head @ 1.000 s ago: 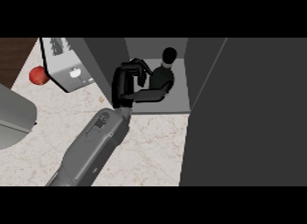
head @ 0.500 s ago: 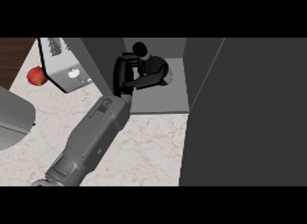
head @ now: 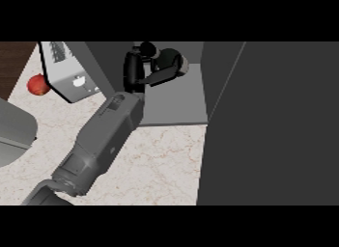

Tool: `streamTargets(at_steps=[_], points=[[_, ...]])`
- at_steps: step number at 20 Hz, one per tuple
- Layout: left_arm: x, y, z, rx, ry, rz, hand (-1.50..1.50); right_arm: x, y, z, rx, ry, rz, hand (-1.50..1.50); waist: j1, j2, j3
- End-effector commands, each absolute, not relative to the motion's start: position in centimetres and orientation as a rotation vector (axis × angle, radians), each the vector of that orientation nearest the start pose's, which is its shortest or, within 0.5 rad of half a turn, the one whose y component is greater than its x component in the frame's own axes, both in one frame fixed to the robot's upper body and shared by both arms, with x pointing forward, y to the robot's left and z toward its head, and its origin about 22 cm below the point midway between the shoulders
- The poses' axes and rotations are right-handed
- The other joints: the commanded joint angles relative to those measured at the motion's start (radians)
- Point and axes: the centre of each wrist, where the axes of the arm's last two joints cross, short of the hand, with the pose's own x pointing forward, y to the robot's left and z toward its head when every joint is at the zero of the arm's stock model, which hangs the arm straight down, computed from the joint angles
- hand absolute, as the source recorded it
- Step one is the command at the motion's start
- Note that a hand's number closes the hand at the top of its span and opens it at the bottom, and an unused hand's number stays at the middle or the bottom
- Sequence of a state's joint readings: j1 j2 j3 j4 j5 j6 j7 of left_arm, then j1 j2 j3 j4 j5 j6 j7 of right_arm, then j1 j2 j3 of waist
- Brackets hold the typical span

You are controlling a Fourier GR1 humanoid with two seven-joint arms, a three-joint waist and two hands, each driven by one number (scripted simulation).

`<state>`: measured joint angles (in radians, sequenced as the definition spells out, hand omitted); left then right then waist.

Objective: Pick up the wine, place it into the cabinet and close the cabinet

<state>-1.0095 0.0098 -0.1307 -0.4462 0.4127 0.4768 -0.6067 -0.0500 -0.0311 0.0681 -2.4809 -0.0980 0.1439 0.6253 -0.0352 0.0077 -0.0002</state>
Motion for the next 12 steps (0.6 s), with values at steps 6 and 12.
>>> streamTargets(at_steps=[6,12], points=[[43.5,9.5,5.5,0.138,-1.922,0.079,1.5,13.9,-21.7,21.2,0.255,-1.923,0.273,-1.5,0.0,0.002,0.0],[43.5,10.9,4.4,0.065,-1.842,0.238,1.5,13.4,-21.0,20.9,0.26,-1.921,0.287,-1.5,-0.01,0.005,0.0]])
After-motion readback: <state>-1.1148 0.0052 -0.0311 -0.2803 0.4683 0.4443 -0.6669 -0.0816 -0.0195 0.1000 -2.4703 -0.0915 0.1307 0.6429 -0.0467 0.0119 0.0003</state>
